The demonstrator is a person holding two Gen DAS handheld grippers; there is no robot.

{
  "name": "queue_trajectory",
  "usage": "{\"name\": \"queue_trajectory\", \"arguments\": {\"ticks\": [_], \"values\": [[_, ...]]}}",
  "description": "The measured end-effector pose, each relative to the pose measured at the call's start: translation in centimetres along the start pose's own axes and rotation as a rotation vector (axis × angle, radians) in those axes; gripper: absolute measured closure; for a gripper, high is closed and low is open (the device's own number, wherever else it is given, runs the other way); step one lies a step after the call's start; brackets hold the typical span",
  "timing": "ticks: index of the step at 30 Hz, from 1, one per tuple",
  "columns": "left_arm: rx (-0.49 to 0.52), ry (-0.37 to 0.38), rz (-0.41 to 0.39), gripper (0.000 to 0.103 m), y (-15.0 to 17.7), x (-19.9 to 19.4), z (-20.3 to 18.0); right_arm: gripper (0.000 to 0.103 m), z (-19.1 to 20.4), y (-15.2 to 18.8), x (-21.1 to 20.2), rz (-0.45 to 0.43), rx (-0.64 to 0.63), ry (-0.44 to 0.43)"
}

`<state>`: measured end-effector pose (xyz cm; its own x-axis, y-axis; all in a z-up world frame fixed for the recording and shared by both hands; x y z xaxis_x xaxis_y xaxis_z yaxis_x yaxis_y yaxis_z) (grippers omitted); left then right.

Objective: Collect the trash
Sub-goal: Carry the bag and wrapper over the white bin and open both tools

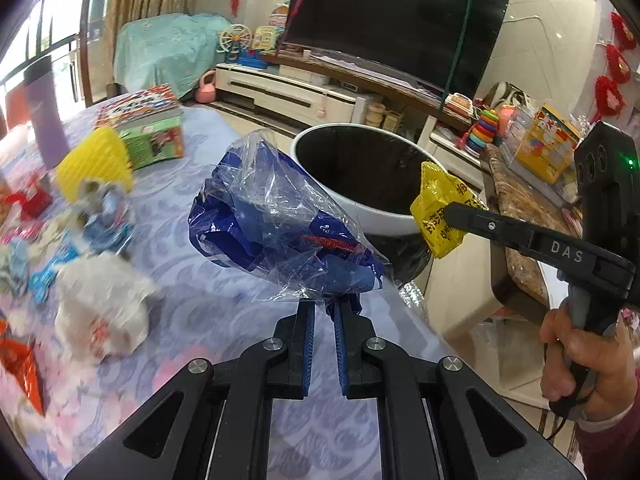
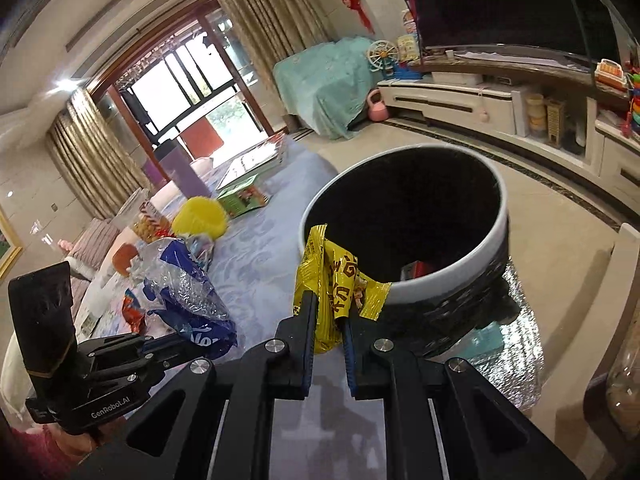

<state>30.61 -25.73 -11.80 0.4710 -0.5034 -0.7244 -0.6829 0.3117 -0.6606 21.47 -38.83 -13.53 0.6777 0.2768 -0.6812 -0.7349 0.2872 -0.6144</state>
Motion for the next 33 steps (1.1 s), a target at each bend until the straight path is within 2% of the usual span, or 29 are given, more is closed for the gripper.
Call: {"name": "queue_trajectory", "arguments": {"ticks": [12, 33], "values": [[0.045, 0.029, 0.017, 0.095, -3.7, 3.7, -2.3, 0.091, -3.3, -3.2, 0.4, -0.02, 0.006, 0.056], [0.076, 0.05, 0.062, 0.094, -8.6, 9.7, -4.0, 0.087, -6.8, -5.8, 2.8, 0.014, 0.001, 0.107]]}}
Point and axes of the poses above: each gripper's, at about its wrist camera, not at the fingertips, and x roughly the way its jaws point, z to its left, y to its underside, the point moved 10 cm from there along x, roughly the way its jaws point
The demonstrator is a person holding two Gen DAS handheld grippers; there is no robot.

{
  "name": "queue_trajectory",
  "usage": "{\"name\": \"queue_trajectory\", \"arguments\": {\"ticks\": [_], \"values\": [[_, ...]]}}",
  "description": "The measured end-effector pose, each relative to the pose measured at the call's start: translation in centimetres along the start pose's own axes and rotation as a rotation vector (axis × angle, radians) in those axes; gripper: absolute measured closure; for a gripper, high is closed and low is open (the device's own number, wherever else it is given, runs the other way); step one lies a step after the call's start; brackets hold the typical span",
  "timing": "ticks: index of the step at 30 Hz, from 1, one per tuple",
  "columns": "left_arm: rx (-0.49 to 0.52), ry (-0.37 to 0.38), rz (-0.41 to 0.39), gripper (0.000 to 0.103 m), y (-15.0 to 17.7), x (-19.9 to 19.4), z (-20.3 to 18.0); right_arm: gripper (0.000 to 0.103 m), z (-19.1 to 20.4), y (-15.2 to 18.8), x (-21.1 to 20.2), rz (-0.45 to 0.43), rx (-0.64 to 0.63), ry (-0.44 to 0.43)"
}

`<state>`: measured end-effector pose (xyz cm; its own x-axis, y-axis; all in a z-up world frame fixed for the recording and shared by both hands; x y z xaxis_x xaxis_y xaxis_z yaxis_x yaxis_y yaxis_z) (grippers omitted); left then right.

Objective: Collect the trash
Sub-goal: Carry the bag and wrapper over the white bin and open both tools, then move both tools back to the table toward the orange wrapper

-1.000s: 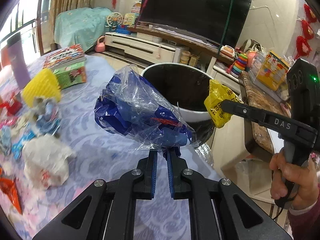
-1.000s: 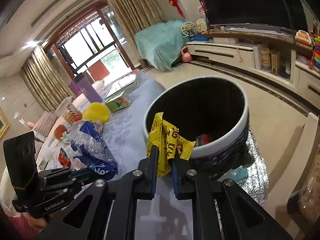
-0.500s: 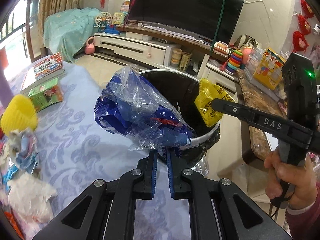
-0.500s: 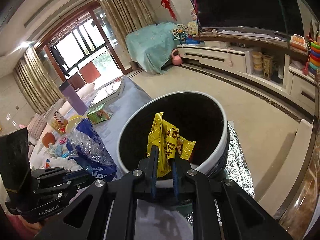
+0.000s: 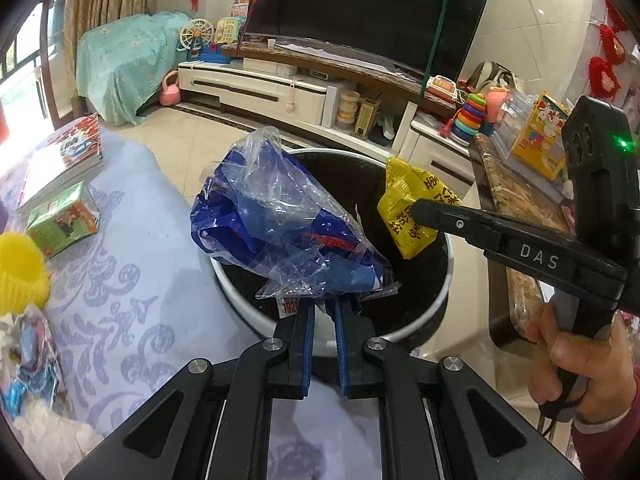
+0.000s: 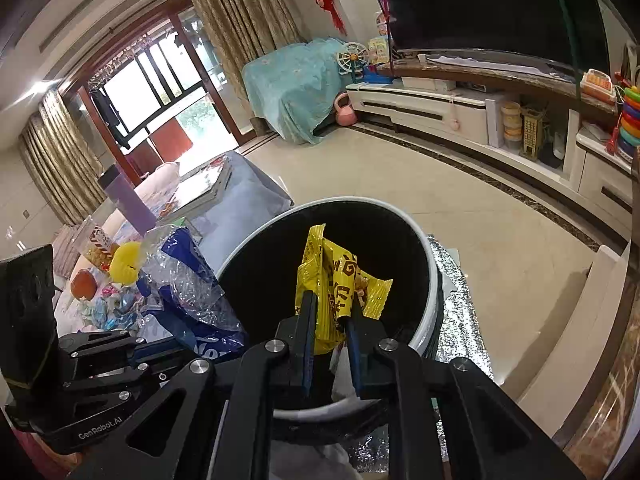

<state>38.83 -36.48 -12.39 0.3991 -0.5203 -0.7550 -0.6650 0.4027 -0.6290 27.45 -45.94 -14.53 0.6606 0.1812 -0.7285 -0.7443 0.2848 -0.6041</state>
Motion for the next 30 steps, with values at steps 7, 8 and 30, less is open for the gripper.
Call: {"name": "queue_trajectory", "arguments": {"ticks": [7, 8, 30], "values": [[-0.023, 0.006, 0.02, 0.087, -0.6, 1.1, 0.1, 0.085, -0.4, -0.3, 0.5, 0.015, 0.0, 0.01], [-0.028, 0.01, 0.024, 0.084, -0.6, 1.2, 0.1, 0.084, -0.4, -0.4, 0.5, 0.017, 0.002, 0.012], [-0.137, -0.034, -0.059, 0.048, 8.0, -6.5, 1.2, 0.015, 2.5, 1.2, -1.7, -0.032, 0.06, -0.058]]}}
Point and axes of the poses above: each gripper's, at about its wrist camera, not at the fingertips, and x roughly the way its jaws point, z to its left, y to its underside, the point moved 10 cm from there along x, roughly the way its jaws point
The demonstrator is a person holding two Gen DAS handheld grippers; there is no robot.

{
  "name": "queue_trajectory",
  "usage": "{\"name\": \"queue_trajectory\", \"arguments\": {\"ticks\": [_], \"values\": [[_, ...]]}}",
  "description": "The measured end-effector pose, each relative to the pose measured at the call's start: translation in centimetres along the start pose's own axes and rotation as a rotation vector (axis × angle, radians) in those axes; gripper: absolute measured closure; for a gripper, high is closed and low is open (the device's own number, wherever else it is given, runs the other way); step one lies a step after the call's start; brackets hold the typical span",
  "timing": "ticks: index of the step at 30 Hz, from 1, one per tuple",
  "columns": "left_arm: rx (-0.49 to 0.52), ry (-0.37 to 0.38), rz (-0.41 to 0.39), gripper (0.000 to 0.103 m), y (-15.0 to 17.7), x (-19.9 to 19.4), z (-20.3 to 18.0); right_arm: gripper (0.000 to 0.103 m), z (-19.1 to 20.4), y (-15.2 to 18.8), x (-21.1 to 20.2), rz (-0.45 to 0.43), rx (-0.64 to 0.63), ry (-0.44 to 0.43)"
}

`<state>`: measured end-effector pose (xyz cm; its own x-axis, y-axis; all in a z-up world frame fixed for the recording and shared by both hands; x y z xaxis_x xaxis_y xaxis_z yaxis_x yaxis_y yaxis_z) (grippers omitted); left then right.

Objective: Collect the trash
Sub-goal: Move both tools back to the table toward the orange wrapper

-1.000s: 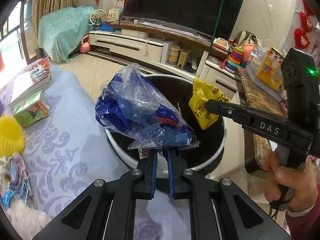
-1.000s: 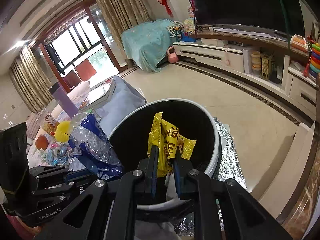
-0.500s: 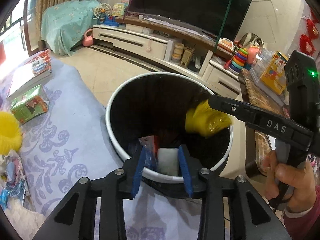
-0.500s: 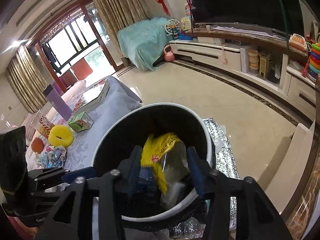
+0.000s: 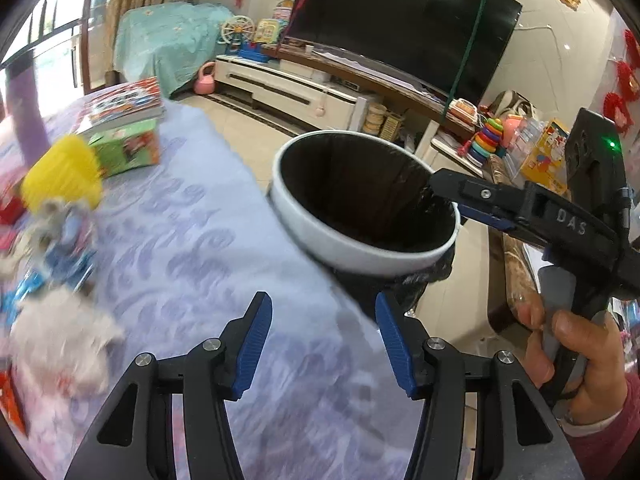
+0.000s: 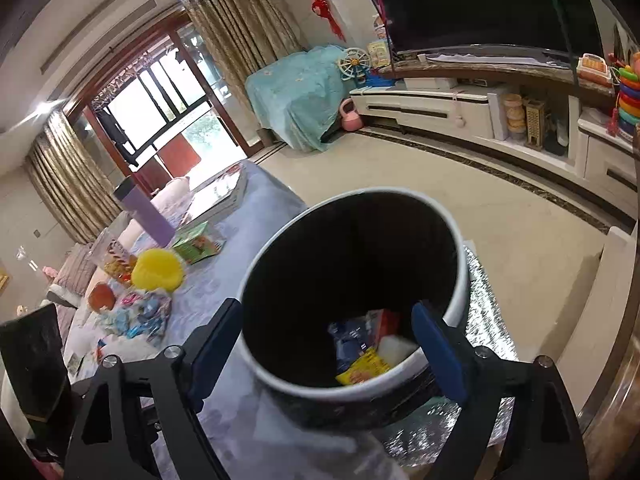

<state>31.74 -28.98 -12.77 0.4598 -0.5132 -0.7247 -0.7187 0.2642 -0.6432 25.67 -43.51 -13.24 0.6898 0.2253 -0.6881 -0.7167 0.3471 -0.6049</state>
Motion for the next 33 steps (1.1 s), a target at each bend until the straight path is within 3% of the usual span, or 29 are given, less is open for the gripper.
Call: {"name": "queue_trajectory", "arguments": {"ticks": [13, 33], "values": [[-0.096, -0.082, -0.029, 0.047, 5.6, -7.0, 5.2, 0.012, 5.8, 3.8, -0.1, 0.021, -0.019, -0.077], [-0.313, -0.209, -0.085, 0.047, 12.1, -15.8, 14.2, 0.011, 15.7, 10.5, 2.6, 0.13, -0.116, -0.183]]}}
Point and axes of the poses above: each gripper's, at about its wrist camera, not at the fingertips, and x roughly the way its jaws point, z to its left, y to its underside, the point moved 10 cm from there along x, roughly the way its jaws point
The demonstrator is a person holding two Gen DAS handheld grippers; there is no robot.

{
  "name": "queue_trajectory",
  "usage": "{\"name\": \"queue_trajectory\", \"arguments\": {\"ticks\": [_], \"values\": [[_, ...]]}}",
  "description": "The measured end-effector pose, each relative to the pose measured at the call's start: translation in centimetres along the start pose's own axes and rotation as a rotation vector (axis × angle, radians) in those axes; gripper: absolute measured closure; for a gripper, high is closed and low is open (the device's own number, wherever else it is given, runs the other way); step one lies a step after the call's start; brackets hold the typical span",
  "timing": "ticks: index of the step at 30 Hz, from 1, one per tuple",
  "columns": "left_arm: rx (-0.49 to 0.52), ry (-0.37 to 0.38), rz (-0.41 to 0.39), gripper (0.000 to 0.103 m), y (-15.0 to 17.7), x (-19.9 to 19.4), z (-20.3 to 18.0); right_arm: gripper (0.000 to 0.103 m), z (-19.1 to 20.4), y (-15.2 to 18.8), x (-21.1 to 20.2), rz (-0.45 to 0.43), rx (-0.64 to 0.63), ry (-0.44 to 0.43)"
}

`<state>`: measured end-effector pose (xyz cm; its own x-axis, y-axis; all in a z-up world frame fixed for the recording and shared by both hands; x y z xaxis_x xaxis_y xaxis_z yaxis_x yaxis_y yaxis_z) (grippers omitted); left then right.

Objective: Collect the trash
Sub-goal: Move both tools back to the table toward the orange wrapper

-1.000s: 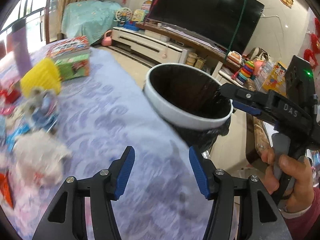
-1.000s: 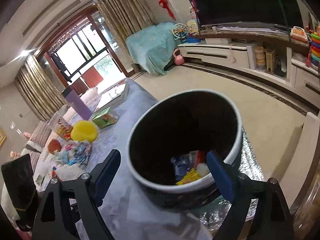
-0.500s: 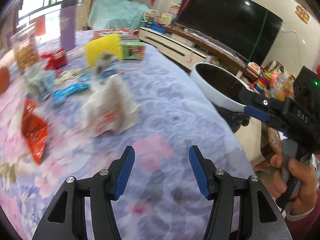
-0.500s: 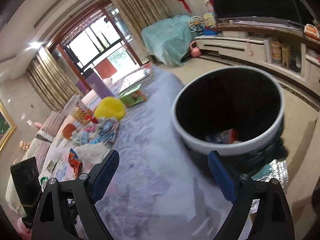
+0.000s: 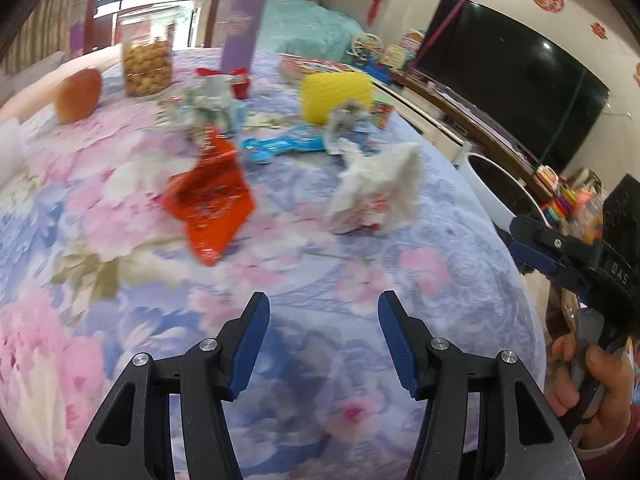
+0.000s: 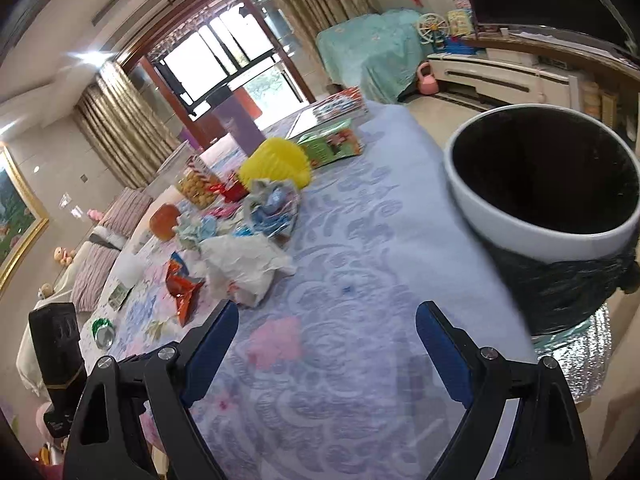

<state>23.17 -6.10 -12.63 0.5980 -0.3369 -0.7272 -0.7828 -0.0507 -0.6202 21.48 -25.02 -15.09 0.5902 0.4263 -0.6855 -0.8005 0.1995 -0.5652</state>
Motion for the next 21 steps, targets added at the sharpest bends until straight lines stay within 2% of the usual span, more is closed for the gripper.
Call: {"name": "queue_trajectory", "arguments": {"ticks": [11, 21], "values": [[-0.067, -0.046, -0.021, 0.047, -0.8, -0.4, 4.0, 0.011, 4.2, 1.3, 2.7, 0.05, -0.057, -0.044], [-0.088, -0.077, -0.009, 0.047, -1.6, 0.6, 6.0, 0.011, 5.7, 1.2, 4.5, 0.071, -0.077, -0.059]]}}
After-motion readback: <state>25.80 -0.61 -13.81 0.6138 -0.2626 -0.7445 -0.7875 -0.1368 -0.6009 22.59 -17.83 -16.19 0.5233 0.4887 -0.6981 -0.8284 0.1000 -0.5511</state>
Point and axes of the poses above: each gripper's, at about its wrist camera, not at the fingertips, and x roughly the way its jaws point, z to its left, y to its underside, the point moved 10 cm from there along x, roughly the way its jaws point
